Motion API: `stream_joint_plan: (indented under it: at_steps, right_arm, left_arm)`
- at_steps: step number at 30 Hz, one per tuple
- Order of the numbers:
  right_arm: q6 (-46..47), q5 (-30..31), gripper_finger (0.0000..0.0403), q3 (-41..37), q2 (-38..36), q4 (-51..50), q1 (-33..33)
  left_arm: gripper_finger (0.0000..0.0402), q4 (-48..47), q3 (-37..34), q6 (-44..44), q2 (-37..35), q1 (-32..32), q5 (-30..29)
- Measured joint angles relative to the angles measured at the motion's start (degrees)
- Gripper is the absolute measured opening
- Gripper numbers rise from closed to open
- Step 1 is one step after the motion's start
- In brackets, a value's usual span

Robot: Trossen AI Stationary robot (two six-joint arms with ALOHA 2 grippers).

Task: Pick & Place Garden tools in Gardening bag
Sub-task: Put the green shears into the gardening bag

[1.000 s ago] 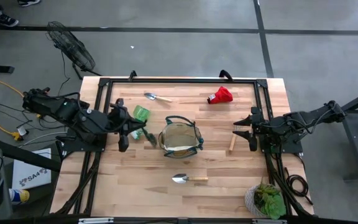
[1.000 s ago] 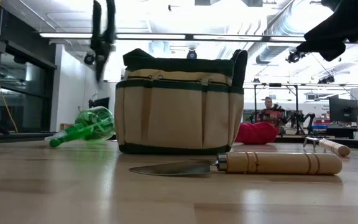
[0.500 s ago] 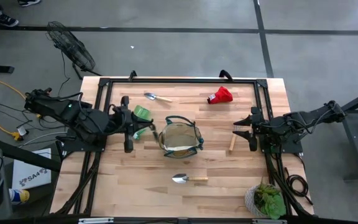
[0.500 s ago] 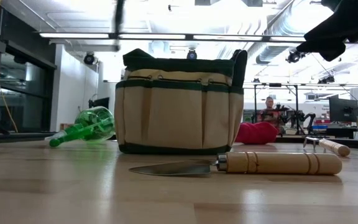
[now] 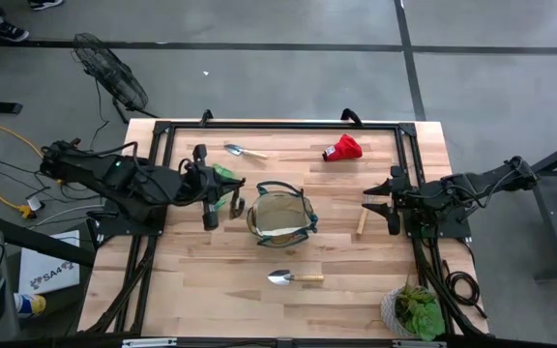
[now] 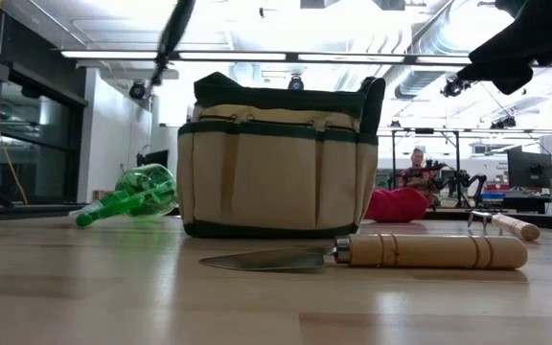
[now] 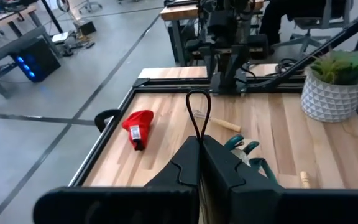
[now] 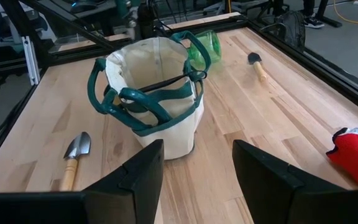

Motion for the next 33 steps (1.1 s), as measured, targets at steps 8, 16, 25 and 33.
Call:
stream_joint_plan:
  at_steps: [8,16,25,33]
  right_arm:
    - [-0.02,-0.02,0.0183,0.00,0.00,0.00,0.00]
    - [-0.02,0.00,0.0183,0.00,-0.01,0.00,0.00]
    - [-0.01,0.00,0.0183,0.00,0.00,0.00,0.00]
    - [0.00,-0.02,0.0183,0.00,0.00,0.00,0.00]
  left_arm:
    - [0.0000,1.66,-0.04,1.06,0.69,0.14,0.59]
    - [0.0000,2.39,-0.04,1.19,1.50,0.16,1.39]
    - [0.0000,2.72,-0.04,1.13,2.48,0.16,1.65]
    - [0.0000,2.92,-0.04,1.21,2.44,0.16,1.51]
